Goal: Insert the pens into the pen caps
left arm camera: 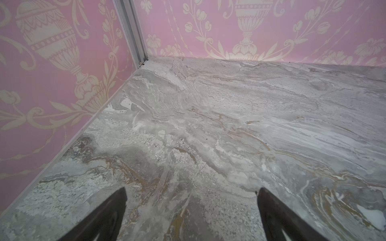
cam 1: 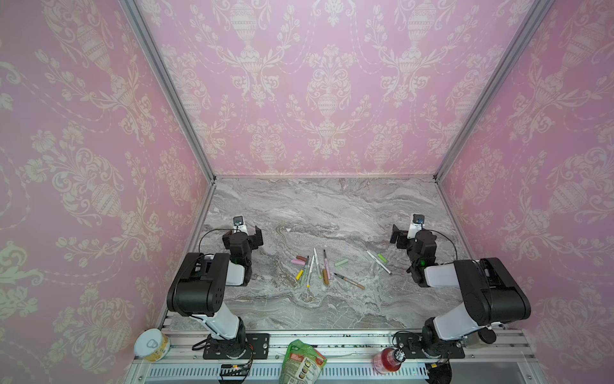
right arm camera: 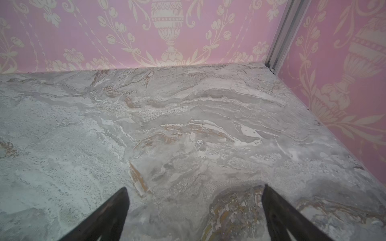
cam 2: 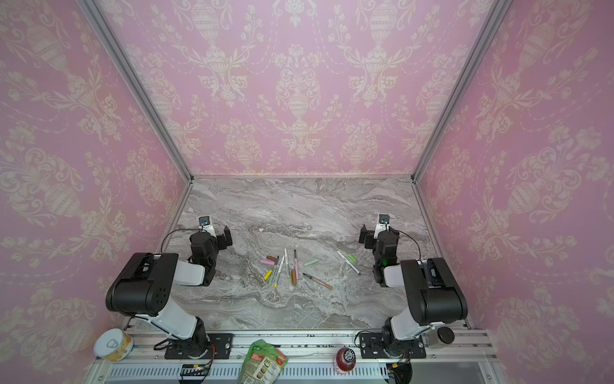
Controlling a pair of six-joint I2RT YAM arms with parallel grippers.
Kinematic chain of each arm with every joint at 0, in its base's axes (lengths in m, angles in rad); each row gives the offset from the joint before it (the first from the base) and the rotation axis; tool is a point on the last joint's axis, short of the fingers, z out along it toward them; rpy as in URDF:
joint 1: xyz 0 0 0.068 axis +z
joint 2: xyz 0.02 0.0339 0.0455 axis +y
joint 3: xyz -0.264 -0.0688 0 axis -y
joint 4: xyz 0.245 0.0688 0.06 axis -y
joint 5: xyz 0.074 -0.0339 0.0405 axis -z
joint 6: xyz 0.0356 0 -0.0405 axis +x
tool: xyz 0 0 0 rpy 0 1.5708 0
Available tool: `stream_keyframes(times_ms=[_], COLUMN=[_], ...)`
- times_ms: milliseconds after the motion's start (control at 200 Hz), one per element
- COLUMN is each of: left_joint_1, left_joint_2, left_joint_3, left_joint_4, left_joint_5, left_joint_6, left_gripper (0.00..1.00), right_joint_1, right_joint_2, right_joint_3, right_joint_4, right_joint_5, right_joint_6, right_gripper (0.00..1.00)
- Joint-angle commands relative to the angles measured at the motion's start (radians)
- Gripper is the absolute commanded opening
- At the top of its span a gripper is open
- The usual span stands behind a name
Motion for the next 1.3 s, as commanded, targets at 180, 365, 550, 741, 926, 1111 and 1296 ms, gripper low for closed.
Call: stream_keyframes(times_ms=[180, 365, 550, 741, 926, 1111, 1296], left_joint_1=[0.003, 0.003, 0.004, 0.004, 0.017, 0.018, 0.037], left_joint_2=[0.002, 0.003, 0.004, 0.003, -0.022, -0.32, -0.576], left_joint_3=[-0.008, -0.007, -0.006, -0.006, 0.006, 0.108, 0.281], left_joint_4=[0.015, 0.012, 0.01, 0.009, -0.042, -0.413, -0.794], left_joint_5=[0.016, 0.015, 0.015, 0.018, 0.05, 0.024, 0.137], left_joint_6=[0.035, 0.034, 0.034, 0.032, 0.021, 0.003, -0.118], left_gripper=[0.99, 0.99, 0.99, 0.99, 0.99, 0.99, 0.99], right_joint_1=[0.004, 0.003, 0.004, 0.005, 0.003, 0.014, 0.006], right_joint_2=[-0.006, -0.006, -0.007, -0.006, -0.008, -0.255, -0.426], right_joint_3=[-0.007, -0.01, -0.009, -0.008, -0.01, 0.123, 0.294], right_joint_4=[0.012, 0.013, 0.012, 0.01, 0.017, -0.41, -0.685], right_joint_5=[0.005, 0.006, 0.006, 0.005, 0.001, -0.033, -0.231], right_joint_6=[0.011, 0.011, 0.011, 0.013, 0.012, 0.007, 0.161], right_gripper=[1.0, 1.0, 1.0, 1.0, 1.0, 1.0, 0.94])
